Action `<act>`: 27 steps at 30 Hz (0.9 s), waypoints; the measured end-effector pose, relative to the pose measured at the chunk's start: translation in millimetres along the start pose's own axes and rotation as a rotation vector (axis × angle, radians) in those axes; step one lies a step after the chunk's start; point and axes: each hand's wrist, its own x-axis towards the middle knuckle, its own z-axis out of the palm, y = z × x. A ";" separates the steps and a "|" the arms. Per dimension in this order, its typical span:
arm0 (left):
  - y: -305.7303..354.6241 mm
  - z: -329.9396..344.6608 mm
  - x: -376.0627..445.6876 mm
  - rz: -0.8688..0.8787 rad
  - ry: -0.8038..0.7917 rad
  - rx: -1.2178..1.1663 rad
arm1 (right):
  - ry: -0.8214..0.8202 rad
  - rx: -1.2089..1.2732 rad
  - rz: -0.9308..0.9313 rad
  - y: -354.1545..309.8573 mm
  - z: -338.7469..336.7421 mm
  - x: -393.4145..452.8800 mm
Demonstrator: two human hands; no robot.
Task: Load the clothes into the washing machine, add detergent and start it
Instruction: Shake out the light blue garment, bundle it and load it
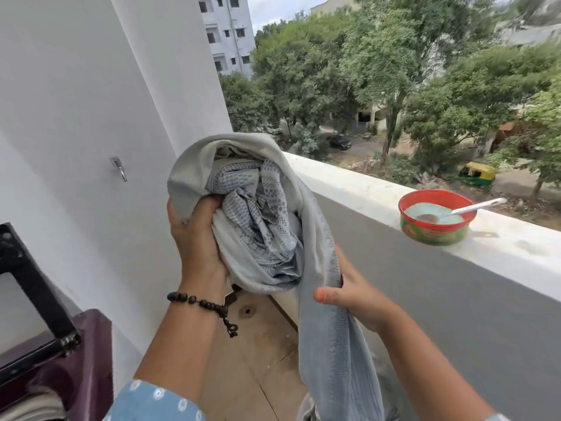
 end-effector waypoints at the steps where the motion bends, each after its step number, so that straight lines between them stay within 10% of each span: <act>1: -4.0 -0.1 2.2 -0.043 0.024 -0.062 | -0.003 -0.027 0.020 7.9 2.4 0.5; 7: -33.7 -9.6 -14.9 -0.361 -0.091 -0.211 | 0.288 0.218 0.010 17.8 11.8 21.1; 13: -37.4 -74.6 -56.1 -0.617 -0.327 0.142 | 0.469 0.194 -0.038 -3.6 -22.1 27.7; 23: 19.6 -66.8 -20.3 -0.293 -0.867 1.054 | -0.073 -0.580 -0.029 -70.6 -14.8 47.3; 27: -8.2 -45.5 -32.9 -0.194 -0.826 0.872 | -0.159 -0.604 -0.067 -91.0 6.4 56.1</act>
